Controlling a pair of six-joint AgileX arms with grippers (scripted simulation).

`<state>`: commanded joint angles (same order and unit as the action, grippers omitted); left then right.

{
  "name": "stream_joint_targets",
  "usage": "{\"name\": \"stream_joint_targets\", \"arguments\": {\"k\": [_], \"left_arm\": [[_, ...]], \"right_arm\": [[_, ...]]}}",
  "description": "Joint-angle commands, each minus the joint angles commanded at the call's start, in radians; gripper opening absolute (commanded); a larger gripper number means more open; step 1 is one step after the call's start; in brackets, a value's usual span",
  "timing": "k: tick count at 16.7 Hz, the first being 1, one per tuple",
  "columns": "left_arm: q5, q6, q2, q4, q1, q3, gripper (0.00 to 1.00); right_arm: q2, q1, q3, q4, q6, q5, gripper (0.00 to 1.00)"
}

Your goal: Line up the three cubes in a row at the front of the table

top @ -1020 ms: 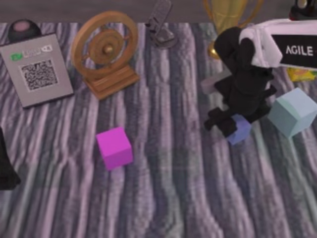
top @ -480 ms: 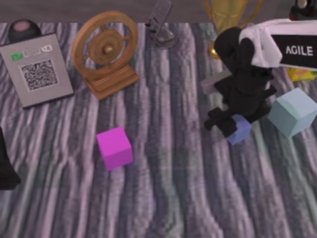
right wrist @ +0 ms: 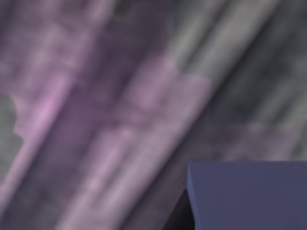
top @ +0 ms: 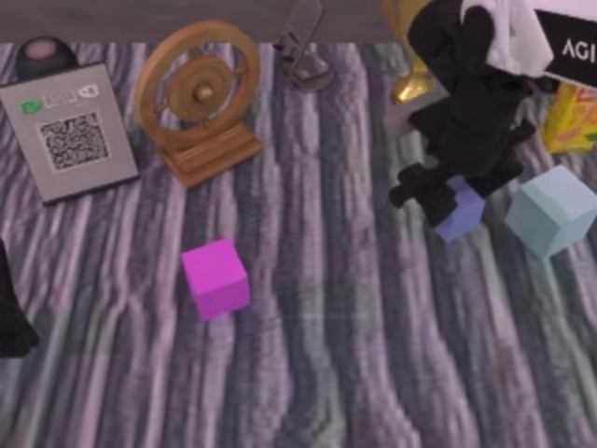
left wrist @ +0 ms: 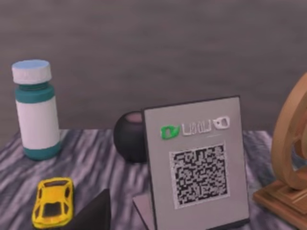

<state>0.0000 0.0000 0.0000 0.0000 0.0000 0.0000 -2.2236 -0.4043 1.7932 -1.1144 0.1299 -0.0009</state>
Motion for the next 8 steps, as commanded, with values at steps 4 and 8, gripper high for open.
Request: {"name": "stream_joint_targets", "arguments": {"k": [4,8], "left_arm": [[0.0,0.0,0.0,0.0,0.0,0.0,1.0],[0.0,0.0,0.0,0.0,0.0,0.0,1.0]], "right_arm": [[0.009,0.0,0.009,-0.014,0.0,0.0,0.0],[0.022,-0.012,-0.011,-0.008,-0.039,0.001,0.0]]}}
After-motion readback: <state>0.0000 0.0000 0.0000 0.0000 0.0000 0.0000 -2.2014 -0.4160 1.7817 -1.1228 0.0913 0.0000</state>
